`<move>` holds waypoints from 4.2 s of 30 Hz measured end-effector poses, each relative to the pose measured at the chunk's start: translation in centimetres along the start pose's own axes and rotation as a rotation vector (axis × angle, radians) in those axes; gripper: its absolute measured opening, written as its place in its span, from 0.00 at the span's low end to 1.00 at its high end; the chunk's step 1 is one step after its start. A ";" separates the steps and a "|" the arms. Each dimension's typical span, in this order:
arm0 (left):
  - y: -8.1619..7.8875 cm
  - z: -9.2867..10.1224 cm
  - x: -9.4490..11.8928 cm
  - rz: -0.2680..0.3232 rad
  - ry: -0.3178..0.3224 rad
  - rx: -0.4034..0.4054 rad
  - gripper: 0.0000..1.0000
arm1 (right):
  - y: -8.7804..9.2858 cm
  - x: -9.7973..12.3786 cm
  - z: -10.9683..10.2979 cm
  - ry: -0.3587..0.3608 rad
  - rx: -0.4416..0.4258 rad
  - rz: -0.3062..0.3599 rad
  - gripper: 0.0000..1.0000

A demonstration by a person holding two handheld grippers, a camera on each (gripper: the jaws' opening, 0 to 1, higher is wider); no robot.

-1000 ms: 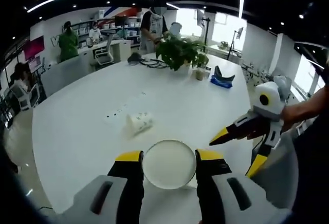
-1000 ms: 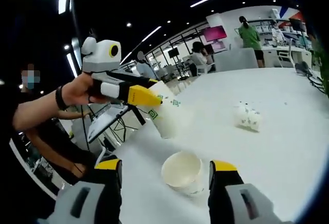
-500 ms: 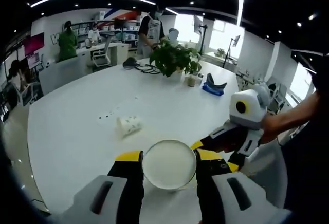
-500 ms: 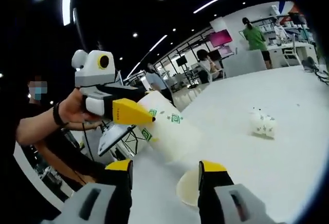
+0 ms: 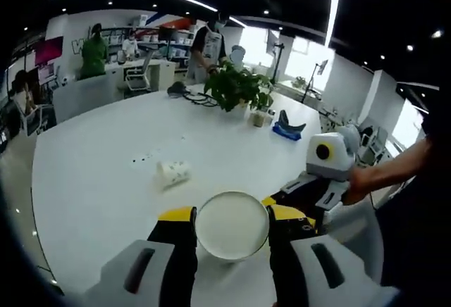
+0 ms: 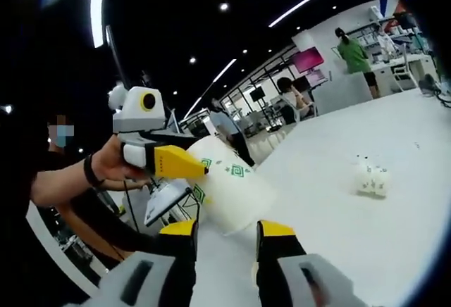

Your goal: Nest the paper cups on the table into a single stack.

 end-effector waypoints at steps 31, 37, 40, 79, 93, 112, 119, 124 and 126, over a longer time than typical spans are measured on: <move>1.5 0.8 1.8 -0.019 0.077 -0.001 0.37 | -1.6 1.0 -0.6 -0.085 0.039 0.001 0.25; 1.4 1.0 2.2 -0.001 0.099 0.012 0.37 | -1.6 0.6 -1.7 -0.128 0.061 -0.023 0.25; 1.5 0.9 2.4 0.002 0.108 0.014 0.37 | -1.4 0.4 -1.6 -0.140 0.070 -0.036 0.25; 2.3 2.1 2.2 0.047 0.286 0.235 0.38 | -1.5 -0.4 -3.2 -0.191 0.269 -0.086 0.08; 3.1 0.1 2.3 0.047 0.294 0.212 0.40 | -1.3 -0.6 -3.6 -0.222 0.303 -0.105 0.00; 3.8 0.9 2.1 0.071 0.140 0.125 0.46 | -2.5 0.5 -2.9 -0.142 0.308 -0.151 0.00; 4.5 1.0 2.3 0.046 0.059 0.070 0.54 | -2.3 0.6 -2.0 -0.094 0.328 -0.230 0.00; 5.2 0.8 2.2 0.035 0.008 0.037 0.58 | -2.3 0.4 -1.7 -0.079 0.336 -0.275 0.00; 5.5 0.6 2.3 0.014 -0.021 0.008 0.59 | -2.3 0.3 -1.3 -0.072 0.335 -0.289 0.00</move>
Point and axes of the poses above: the point that each gripper's makers call its tool centre point, and the gripper's own axes: x roughly backward along the fingers, z roughly to its right, y roughly out of its underside, the point moved 10 cm from there along x, roughly backward along the fingers, and after that the axes turned 6 degrees about -x, right-handed, at the moved point
